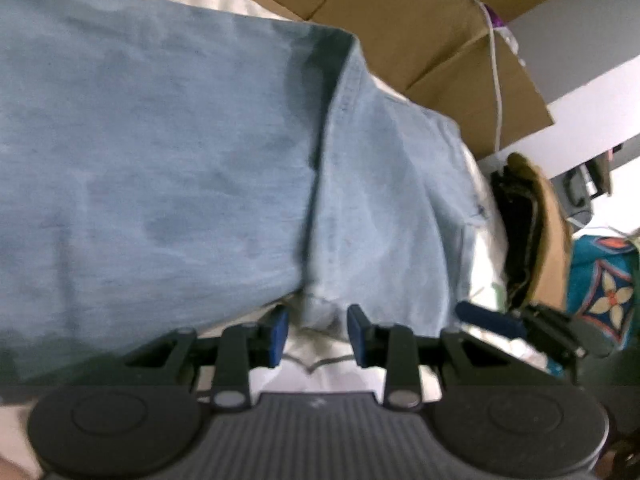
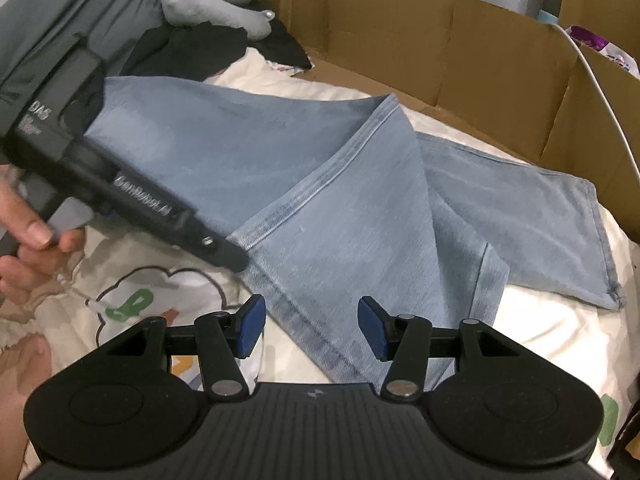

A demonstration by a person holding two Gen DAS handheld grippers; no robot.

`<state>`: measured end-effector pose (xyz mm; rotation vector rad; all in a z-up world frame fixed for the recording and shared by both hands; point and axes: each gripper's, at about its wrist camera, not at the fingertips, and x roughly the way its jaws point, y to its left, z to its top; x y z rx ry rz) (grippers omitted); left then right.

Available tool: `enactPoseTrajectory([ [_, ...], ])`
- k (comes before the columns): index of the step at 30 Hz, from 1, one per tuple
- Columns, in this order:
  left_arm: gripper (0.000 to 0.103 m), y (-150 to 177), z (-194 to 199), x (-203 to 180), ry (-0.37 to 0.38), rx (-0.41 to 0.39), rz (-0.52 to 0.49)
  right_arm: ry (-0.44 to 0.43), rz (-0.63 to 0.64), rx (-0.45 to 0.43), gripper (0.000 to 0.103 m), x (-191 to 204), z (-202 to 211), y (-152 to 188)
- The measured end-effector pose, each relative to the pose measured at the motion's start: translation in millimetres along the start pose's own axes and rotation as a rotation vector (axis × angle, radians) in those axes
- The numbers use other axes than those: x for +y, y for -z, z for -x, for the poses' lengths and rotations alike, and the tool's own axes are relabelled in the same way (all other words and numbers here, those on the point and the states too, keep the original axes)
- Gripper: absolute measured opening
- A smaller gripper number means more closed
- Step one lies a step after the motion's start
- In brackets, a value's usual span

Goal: Fold clothes

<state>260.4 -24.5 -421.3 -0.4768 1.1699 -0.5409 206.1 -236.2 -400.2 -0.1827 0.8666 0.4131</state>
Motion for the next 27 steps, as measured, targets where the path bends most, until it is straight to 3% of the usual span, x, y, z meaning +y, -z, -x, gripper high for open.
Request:
enactPoseTrajectory([
  [3, 0.011, -0.6, -5.9, -3.5, 0.015, 0.01, 0.0, 0.0, 0.016, 0.0, 0.058, 3.0, -2.9, 0.4],
  [8, 0.011, -5.8, 8.8, -9.7, 0.097, -0.013, 0.032, 0.004, 0.061, -0.026, 0.059, 11.4, -7.1, -6.0],
  [13, 0.011, -25.6, 17.3, -26.3, 0.131, -0.015, 0.018, 0.015, 0.084, -0.057, 0.059, 18.8, -12.9, -13.6],
  [24, 0.011, -50.1, 16.7, -68.8, 0.141, 0.021, -0.053, 0.074, 0.153, -0.162, 0.058, 18.5, -3.0, -16.9],
  [27, 0.011, -52.4, 16.1, -68.5, 0.136, 0.027, -0.038, 0.091, 0.146, -0.182, 0.053, 16.0, 0.6, -17.5],
])
